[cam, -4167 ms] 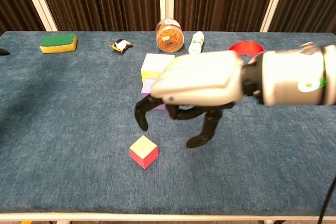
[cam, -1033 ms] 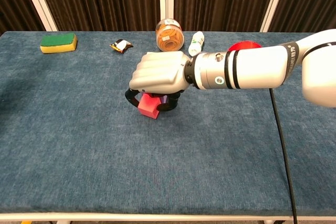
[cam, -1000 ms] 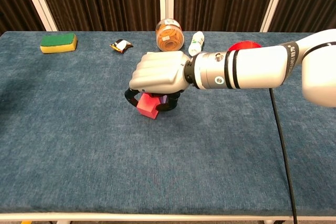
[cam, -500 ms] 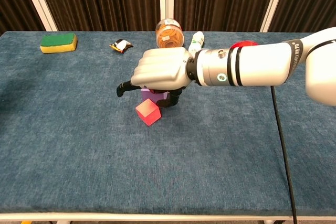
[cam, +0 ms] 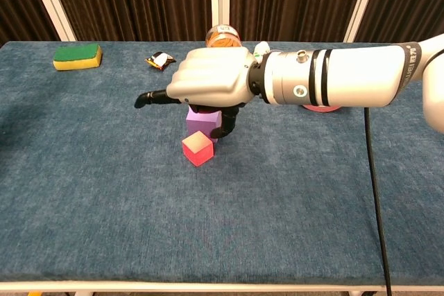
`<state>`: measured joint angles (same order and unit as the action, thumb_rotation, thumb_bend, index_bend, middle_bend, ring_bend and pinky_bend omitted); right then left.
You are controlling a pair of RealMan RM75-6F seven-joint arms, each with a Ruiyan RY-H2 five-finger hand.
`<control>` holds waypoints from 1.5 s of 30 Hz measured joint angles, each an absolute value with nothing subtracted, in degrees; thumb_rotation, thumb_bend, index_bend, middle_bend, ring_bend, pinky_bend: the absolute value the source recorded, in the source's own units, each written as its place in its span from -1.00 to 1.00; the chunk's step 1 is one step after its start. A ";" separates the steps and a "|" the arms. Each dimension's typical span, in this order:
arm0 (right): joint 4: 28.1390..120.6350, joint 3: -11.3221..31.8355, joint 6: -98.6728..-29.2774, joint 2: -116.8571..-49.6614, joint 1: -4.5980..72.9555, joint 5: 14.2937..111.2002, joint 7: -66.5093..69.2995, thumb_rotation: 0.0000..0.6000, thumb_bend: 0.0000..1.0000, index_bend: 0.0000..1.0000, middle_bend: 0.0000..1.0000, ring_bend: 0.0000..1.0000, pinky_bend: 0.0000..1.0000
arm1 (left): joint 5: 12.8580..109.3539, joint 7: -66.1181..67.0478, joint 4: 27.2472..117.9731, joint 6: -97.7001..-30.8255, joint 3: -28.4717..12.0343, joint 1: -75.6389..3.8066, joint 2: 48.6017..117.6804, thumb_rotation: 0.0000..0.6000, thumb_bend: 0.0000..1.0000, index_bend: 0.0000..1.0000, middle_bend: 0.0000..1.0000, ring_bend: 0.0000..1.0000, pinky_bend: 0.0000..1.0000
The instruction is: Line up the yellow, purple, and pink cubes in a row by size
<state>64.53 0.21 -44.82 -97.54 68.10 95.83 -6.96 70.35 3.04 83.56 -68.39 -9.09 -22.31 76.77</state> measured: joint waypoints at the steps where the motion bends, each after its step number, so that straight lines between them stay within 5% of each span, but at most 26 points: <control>1: 65.08 0.52 -44.58 -97.52 67.89 95.17 -8.26 1.00 -1.00 -1.00 0.80 0.86 1.00 | 70.36 3.02 83.62 -68.45 -9.06 -22.23 76.70 1.00 -0.94 -0.59 -0.86 -0.82 -0.58; 14: 69.57 3.51 -41.92 -100.31 64.89 87.50 -19.91 1.00 -1.00 -1.00 0.79 0.86 1.00 | 70.42 2.41 83.84 -68.82 -9.08 -21.65 76.34 1.00 -0.94 -0.59 -0.86 -0.82 -0.58; 45: 62.98 7.54 -39.39 -107.56 67.89 84.32 -25.90 1.00 -1.00 -1.00 0.79 0.86 1.00 | 69.96 1.24 82.36 -68.27 -9.13 -20.96 76.44 1.00 -0.94 -0.59 -0.86 -0.82 -0.58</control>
<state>62.98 7.54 -39.39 -107.56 67.89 84.32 -25.90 69.96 1.24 82.36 -68.27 -9.13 -20.96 76.44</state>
